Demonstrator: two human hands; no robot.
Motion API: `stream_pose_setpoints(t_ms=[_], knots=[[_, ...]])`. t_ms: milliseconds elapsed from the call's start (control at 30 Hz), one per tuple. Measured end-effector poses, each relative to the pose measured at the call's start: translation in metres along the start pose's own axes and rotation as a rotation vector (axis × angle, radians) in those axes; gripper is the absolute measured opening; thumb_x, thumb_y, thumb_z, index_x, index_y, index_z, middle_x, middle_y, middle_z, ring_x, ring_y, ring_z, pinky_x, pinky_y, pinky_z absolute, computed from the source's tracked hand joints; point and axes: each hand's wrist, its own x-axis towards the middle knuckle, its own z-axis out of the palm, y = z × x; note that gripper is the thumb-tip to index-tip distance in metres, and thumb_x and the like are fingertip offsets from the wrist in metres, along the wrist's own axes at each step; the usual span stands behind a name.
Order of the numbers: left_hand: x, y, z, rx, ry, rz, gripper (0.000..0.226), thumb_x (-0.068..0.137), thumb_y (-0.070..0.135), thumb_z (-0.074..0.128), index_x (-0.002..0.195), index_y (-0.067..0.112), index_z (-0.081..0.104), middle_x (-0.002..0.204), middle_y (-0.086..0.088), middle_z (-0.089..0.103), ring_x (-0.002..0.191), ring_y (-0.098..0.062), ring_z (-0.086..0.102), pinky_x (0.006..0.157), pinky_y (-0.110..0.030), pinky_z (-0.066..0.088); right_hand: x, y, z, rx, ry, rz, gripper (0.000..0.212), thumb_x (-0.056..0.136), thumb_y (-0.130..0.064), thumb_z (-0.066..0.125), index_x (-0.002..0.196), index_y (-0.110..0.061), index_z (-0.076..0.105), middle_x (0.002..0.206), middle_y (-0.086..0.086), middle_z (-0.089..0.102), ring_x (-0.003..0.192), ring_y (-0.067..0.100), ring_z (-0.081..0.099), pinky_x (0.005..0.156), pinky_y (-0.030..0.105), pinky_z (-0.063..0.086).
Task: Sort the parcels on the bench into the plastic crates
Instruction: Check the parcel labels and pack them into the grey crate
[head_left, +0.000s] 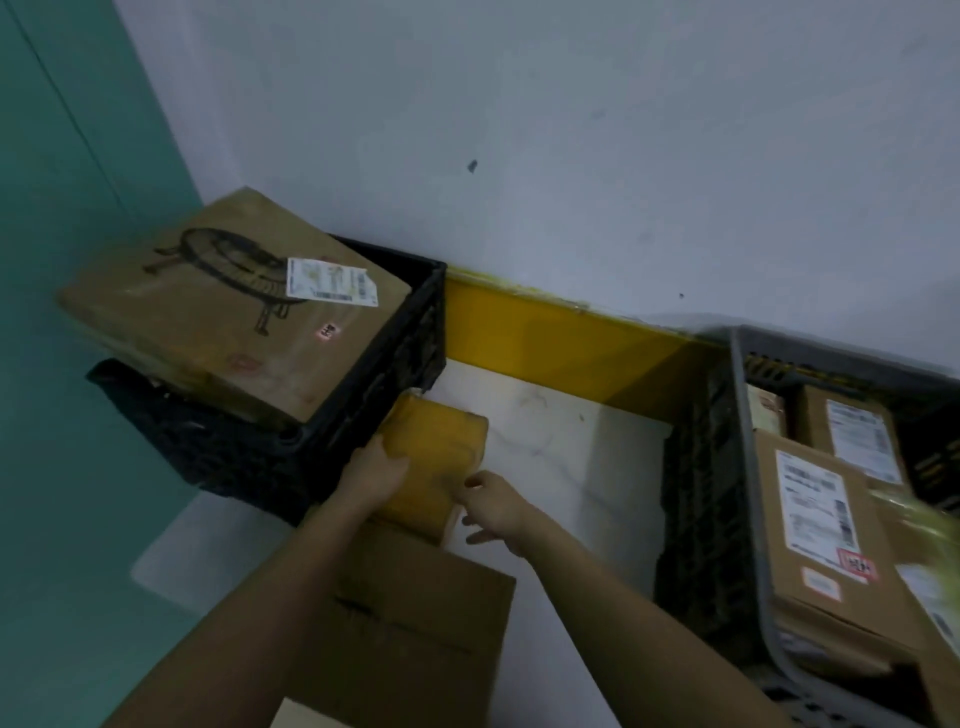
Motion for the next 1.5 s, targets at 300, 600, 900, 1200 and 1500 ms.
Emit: stream_pose_setpoints(t_ms=[300, 600, 900, 1200, 1500], knots=[[0.019, -0.020, -0.008, 0.182, -0.008, 0.062, 0.063, 0.099, 0.039, 0.050, 0.154, 0.017, 0.030, 0.154, -0.013, 0.036, 0.140, -0.040, 0.031, 0.115, -0.045, 0.028, 0.031, 0.007, 0.039, 0.252, 0.209, 0.152, 0.040, 0.102, -0.022, 0.050, 0.137, -0.003, 0.045, 0.116, 0.018, 0.058, 0.104, 0.034, 0.059, 0.087, 0.045, 0.056], [-0.010, 0.056, -0.009, -0.100, -0.088, 0.521, 0.064, 0.095, 0.011, 0.062, 0.150, 0.033, 0.036, 0.150, 0.006, 0.039, 0.133, -0.021, 0.045, 0.102, -0.041, 0.048, 0.019, 0.031, 0.012, 0.852, 0.482, 0.010, 0.043, 0.101, -0.034, 0.054, 0.139, -0.028, 0.033, 0.134, 0.012, 0.045, 0.121, 0.040, 0.050, 0.088, 0.058, 0.052], [-0.040, 0.110, -0.033, -0.513, 0.019, 0.776, 0.032, 0.097, 0.020, 0.061, 0.126, 0.033, 0.059, 0.128, 0.011, 0.058, 0.117, -0.007, 0.055, 0.088, -0.024, 0.048, -0.017, 0.031, -0.033, 1.107, 0.637, -0.185, 0.045, 0.101, -0.035, 0.053, 0.144, -0.033, 0.040, 0.137, 0.008, 0.050, 0.122, 0.037, 0.051, 0.086, 0.051, 0.052], [-0.016, 0.083, -0.025, -0.883, -0.649, 0.030, 0.078, 0.075, 0.071, 0.060, 0.139, 0.026, 0.054, 0.135, -0.010, 0.059, 0.121, -0.036, 0.059, 0.099, -0.064, 0.044, -0.039, -0.010, -0.054, 1.215, 0.267, -0.267, 0.038, 0.103, -0.029, 0.047, 0.133, -0.009, 0.059, 0.124, 0.018, 0.068, 0.107, 0.033, 0.070, 0.085, 0.043, 0.059], [-0.034, 0.123, -0.044, -1.154, -0.807, 0.207, 0.066, 0.080, 0.067, 0.056, 0.137, 0.033, 0.057, 0.140, -0.015, 0.056, 0.127, -0.039, 0.054, 0.093, -0.066, 0.046, -0.057, -0.035, -0.093, 0.980, 0.462, -0.492, 0.037, 0.100, -0.034, 0.050, 0.131, -0.019, 0.062, 0.131, 0.012, 0.065, 0.123, 0.031, 0.059, 0.100, 0.053, 0.050]])
